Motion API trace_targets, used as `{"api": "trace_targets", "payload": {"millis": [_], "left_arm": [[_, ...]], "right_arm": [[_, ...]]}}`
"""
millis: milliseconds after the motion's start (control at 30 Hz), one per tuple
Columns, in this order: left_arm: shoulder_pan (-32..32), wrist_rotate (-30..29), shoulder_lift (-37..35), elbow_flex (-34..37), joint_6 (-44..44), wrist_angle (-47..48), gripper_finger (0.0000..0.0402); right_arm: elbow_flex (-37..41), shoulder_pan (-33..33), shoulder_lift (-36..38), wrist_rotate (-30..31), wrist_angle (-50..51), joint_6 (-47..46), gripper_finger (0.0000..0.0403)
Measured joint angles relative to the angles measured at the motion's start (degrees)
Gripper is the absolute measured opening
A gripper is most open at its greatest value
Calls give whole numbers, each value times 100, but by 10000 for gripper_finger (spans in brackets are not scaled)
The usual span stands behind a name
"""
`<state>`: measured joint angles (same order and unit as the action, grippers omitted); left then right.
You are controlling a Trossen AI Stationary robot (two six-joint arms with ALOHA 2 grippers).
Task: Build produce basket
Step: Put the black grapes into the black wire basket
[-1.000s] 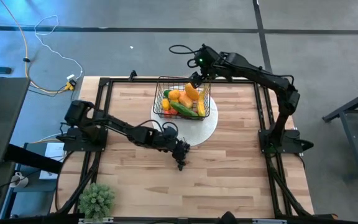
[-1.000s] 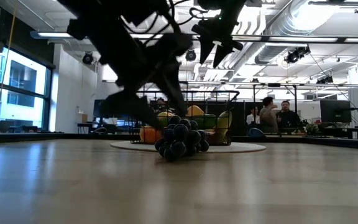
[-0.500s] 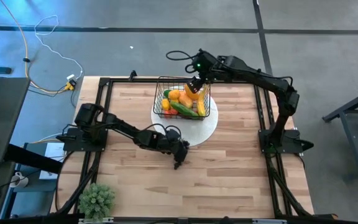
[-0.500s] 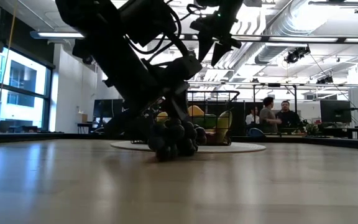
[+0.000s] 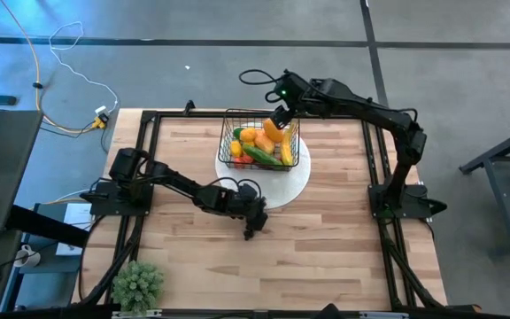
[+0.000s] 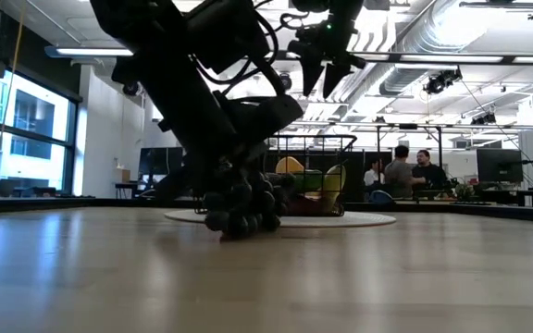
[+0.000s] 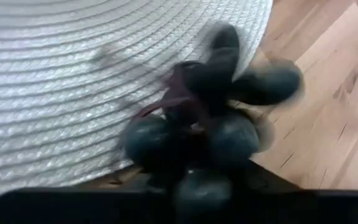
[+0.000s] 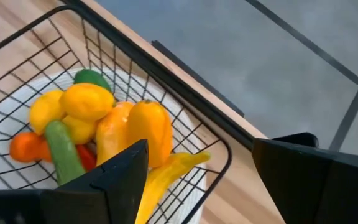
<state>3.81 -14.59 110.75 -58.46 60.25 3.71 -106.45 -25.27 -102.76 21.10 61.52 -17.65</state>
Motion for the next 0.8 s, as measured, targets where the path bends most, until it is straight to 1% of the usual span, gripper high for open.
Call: {"api": "trace_targets", "payload": {"millis": [100, 167, 267, 567, 700, 800], "left_arm": [[-4, 68, 14, -55, -210, -5, 32], [-4, 187, -13, -78, -293, -26, 14], [-18, 322, -184, -78, -393, -42, 12], [-220, 407, -1043, -80, -748, -60, 4], [-383, 309, -1513, -84, -956, -88, 4], [-526, 103, -1877, -84, -1148, -77, 4]], "right_arm": [[0, -74, 0, 7, 0, 82, 268], [0, -132, 3, 108, 0, 166, 268], [0, -224, 46, 242, -13, 324, 268], [0, -576, 304, 247, -19, 679, 268], [0, -716, 437, 245, -47, 875, 268], [0, -813, 563, 244, -83, 1062, 268]]}}
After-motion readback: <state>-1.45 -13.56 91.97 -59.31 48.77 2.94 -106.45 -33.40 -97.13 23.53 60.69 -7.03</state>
